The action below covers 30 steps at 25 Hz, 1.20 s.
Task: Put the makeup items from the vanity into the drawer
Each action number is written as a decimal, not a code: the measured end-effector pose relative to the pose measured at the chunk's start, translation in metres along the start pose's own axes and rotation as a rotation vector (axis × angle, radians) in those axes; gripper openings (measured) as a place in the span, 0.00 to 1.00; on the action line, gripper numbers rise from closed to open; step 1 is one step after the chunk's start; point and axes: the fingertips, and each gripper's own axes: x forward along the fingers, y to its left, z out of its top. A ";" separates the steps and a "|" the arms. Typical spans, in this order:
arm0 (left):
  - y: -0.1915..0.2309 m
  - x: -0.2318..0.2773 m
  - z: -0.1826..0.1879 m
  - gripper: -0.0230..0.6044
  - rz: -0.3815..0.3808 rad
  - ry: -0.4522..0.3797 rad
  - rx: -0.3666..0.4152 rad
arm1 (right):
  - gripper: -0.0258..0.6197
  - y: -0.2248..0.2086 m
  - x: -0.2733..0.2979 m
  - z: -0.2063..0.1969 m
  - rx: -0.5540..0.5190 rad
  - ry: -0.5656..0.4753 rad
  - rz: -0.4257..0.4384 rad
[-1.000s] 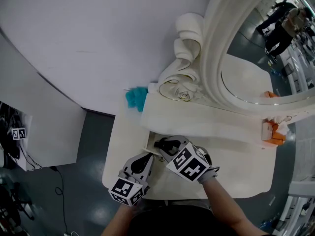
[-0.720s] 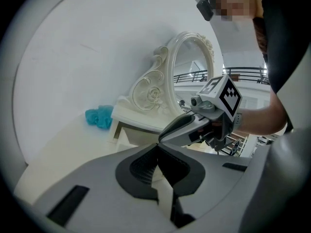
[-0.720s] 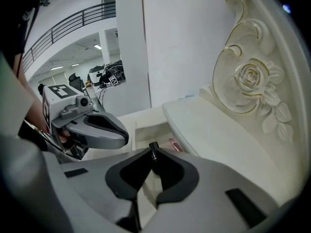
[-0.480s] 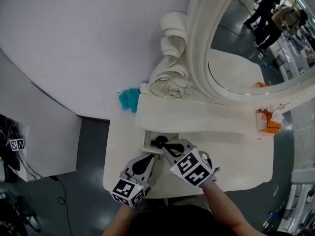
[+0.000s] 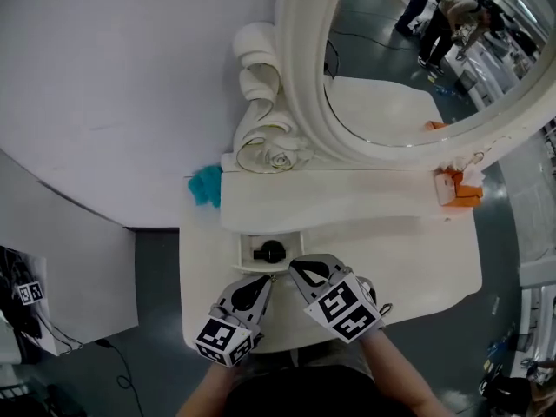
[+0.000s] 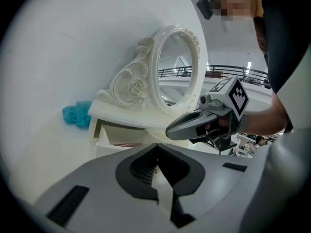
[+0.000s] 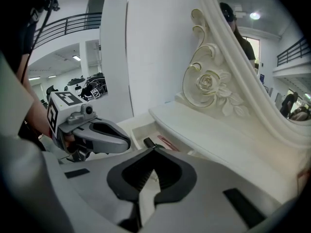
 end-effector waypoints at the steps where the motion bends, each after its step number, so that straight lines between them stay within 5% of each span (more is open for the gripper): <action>1: -0.001 0.002 -0.001 0.06 -0.006 0.005 0.005 | 0.07 -0.001 -0.003 -0.003 0.010 -0.005 -0.011; 9: -0.022 0.006 0.004 0.06 -0.004 0.009 0.048 | 0.07 0.006 -0.025 -0.020 0.104 -0.092 -0.001; 30: -0.152 0.016 -0.020 0.06 0.168 -0.143 0.040 | 0.07 0.016 -0.140 -0.107 -0.020 -0.183 0.102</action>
